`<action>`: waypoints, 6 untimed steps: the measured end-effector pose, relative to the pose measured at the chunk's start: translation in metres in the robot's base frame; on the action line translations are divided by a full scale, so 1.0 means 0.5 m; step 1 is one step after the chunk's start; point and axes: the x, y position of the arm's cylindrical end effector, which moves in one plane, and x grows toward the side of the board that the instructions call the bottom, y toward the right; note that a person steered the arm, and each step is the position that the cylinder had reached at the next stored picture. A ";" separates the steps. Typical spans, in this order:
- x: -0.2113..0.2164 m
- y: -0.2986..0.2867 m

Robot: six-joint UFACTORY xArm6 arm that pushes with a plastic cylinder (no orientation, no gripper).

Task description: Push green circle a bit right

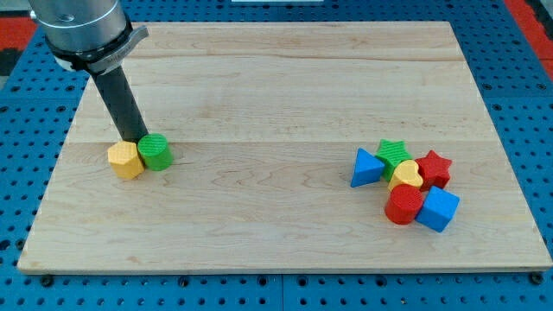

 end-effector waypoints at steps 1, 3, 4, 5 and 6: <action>0.028 0.077; 0.086 0.153; 0.121 0.164; 0.158 0.286; 0.153 0.466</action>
